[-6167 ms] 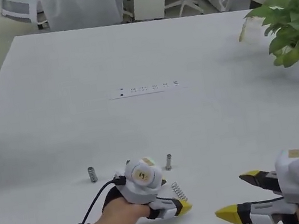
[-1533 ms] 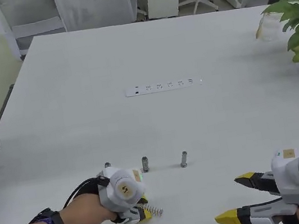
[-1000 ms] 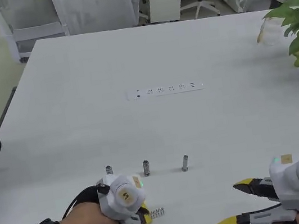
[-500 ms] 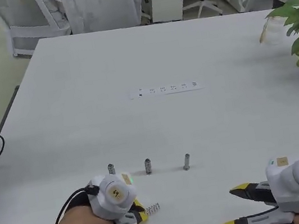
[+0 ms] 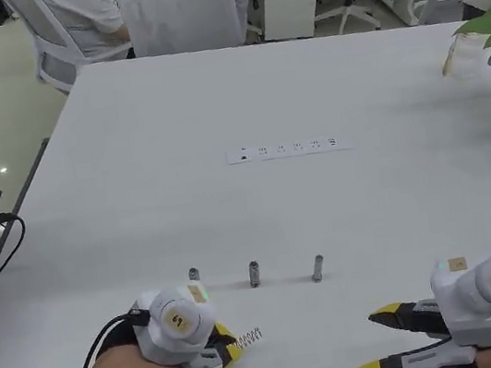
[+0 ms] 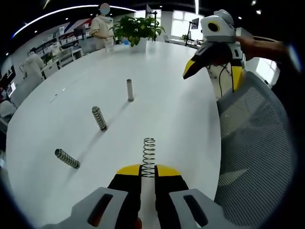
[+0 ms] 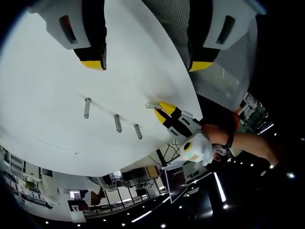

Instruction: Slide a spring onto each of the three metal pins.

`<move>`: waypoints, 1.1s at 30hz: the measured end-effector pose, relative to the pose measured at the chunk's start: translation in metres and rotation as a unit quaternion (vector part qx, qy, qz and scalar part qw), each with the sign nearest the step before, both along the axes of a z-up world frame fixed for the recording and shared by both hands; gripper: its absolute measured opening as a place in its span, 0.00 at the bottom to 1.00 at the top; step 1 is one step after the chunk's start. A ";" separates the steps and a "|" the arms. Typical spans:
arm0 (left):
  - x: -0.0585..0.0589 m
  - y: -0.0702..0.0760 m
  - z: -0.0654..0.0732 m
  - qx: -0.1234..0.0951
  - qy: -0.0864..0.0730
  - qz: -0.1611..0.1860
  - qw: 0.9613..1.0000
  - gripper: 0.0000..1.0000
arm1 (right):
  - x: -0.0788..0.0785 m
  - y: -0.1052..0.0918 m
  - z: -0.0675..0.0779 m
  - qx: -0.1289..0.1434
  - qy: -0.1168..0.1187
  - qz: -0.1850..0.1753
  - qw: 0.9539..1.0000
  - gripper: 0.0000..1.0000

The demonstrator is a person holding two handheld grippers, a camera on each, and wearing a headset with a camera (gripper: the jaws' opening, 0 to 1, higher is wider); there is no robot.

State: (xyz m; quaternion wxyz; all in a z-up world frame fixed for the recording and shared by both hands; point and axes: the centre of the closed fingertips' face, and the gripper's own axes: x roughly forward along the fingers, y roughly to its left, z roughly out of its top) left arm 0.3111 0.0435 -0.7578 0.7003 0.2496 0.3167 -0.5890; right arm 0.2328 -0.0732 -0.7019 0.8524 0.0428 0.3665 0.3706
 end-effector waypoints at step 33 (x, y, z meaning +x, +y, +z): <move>-0.017 -0.025 0.059 -0.082 -0.031 0.002 0.996 0.02 | 0.036 0.054 0.016 0.038 -0.014 0.071 0.997 0.53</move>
